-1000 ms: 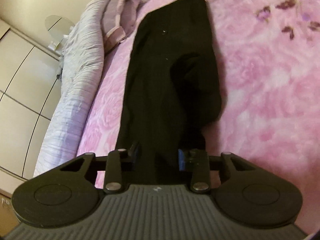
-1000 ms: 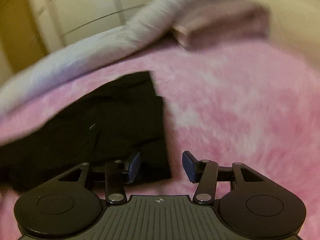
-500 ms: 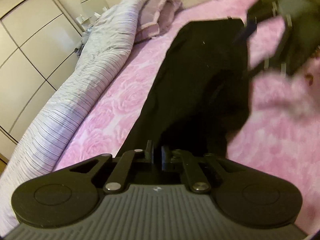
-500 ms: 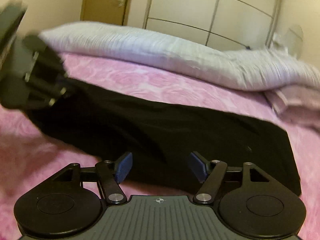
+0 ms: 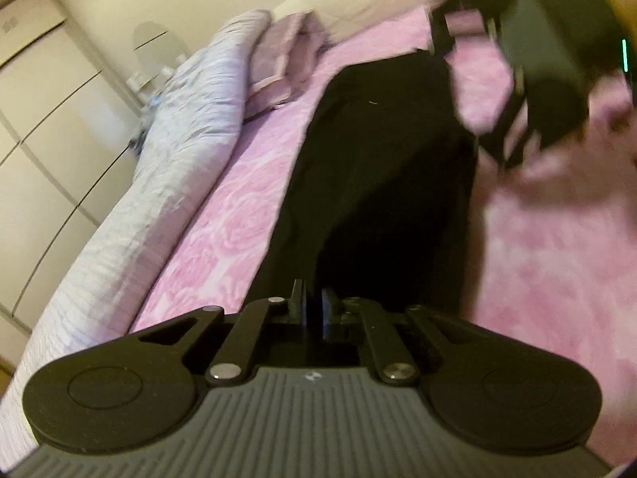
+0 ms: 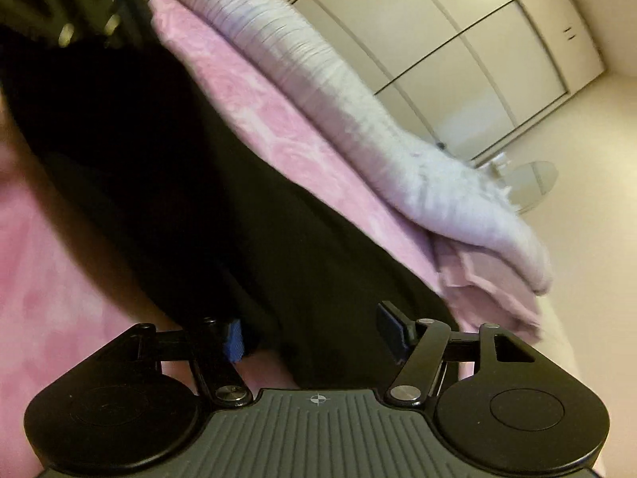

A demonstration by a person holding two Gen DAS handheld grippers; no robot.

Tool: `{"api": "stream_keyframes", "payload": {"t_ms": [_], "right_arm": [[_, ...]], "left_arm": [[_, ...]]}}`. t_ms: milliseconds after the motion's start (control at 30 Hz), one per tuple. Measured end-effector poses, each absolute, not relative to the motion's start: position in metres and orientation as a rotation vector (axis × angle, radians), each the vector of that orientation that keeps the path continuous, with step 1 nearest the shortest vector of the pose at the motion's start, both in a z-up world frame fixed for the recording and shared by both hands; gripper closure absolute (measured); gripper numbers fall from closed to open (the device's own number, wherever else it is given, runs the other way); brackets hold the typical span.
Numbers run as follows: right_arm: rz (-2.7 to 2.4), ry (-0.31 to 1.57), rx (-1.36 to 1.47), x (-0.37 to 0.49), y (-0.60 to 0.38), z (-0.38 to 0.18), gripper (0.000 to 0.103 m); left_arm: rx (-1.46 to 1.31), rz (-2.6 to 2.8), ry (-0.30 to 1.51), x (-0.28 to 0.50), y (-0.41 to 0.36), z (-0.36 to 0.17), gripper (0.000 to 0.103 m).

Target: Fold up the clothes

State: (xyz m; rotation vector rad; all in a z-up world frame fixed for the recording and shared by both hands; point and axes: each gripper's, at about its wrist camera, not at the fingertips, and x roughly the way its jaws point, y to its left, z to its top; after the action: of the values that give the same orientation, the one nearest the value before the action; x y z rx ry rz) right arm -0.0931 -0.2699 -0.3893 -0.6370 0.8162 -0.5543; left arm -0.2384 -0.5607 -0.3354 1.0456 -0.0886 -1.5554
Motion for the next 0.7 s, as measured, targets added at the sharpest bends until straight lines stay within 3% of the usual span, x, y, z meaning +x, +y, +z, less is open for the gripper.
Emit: {"api": "stream_keyframes", "payload": {"t_ms": [200, 467, 533, 600, 700], "right_arm": [[-0.529, 0.874, -0.594, -0.116, -0.265, -0.393, 0.043], [-0.532, 0.856, -0.336, -0.159, -0.270, -0.360, 0.043], [-0.521, 0.821, -0.313, -0.160, -0.267, -0.354, 0.043], [-0.504, 0.789, -0.323, -0.155, -0.262, -0.351, 0.043], [-0.452, 0.792, -0.385, -0.144, -0.241, -0.361, 0.043]], "left_arm": [[1.210, -1.525, -0.152, -0.256, -0.545, -0.371, 0.093], [1.224, -1.463, -0.084, -0.245, -0.499, -0.370, 0.090], [1.182, -1.473, -0.106, -0.253, -0.493, -0.363, 0.085], [1.153, -1.505, -0.149, -0.268, -0.494, -0.359, 0.071], [1.145, -1.541, -0.195, -0.284, -0.508, -0.358, 0.069]]}}
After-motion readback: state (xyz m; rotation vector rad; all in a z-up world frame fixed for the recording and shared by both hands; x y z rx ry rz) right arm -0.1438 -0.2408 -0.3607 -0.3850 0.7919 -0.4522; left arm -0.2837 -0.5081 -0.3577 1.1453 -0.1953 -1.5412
